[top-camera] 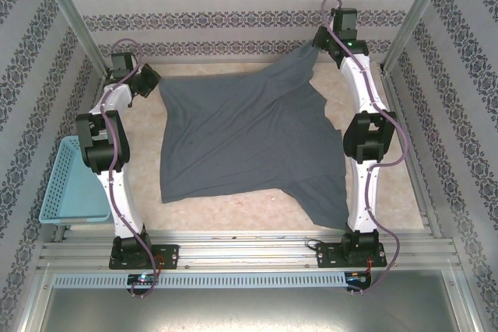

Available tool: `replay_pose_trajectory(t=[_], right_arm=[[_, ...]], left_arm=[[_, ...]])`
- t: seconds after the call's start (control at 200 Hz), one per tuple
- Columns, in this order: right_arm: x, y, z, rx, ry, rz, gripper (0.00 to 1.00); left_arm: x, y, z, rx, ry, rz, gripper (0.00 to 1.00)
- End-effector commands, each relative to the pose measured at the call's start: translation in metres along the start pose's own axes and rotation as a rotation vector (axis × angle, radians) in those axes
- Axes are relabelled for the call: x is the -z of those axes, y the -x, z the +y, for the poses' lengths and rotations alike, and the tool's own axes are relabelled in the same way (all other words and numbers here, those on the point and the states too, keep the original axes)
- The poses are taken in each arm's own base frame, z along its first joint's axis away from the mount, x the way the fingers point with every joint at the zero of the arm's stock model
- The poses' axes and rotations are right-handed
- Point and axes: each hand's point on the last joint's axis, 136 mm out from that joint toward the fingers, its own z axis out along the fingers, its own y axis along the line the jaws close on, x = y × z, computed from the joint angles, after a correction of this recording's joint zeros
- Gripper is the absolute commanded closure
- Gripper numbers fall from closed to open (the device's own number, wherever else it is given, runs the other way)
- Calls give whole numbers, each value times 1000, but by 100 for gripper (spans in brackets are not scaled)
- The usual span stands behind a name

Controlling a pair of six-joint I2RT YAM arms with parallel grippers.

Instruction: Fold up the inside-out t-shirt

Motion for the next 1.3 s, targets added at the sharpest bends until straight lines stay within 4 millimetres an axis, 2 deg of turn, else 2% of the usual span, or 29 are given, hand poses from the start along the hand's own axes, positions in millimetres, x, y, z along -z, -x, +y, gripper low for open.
replay_pose_trajectory(t=[0.0,0.2,0.29,0.415,0.575,0.804,0.964,1.044,1.159,1.294], right_arm=[[-9,-11,4,-25,47,60,100],[8,-13,15,-26,86,73,100],[17,-21,16,-43,105,76,100],[33,-35,15,-61,120,82,100],[54,-62,3,-110,111,102,100],[100,-93,-19,-183,82,97,100],[125,-103,-45,-221,9,80,100],[135,-101,-57,-251,-6,56,100],[145,-104,-61,-265,-8,62,100],[153,-121,-65,-288,-19,76,100]], left_arm=[[-7,-7,17,49,31,61,100],[8,-10,4,33,10,71,100],[17,-15,-1,23,-9,76,100],[27,-29,3,25,-18,80,100],[37,-44,17,32,-3,81,100],[47,-58,30,55,1,81,100],[55,-58,31,39,4,64,100],[63,-56,29,23,10,48,100],[73,-57,27,11,13,27,100],[80,-75,40,51,29,27,100]])
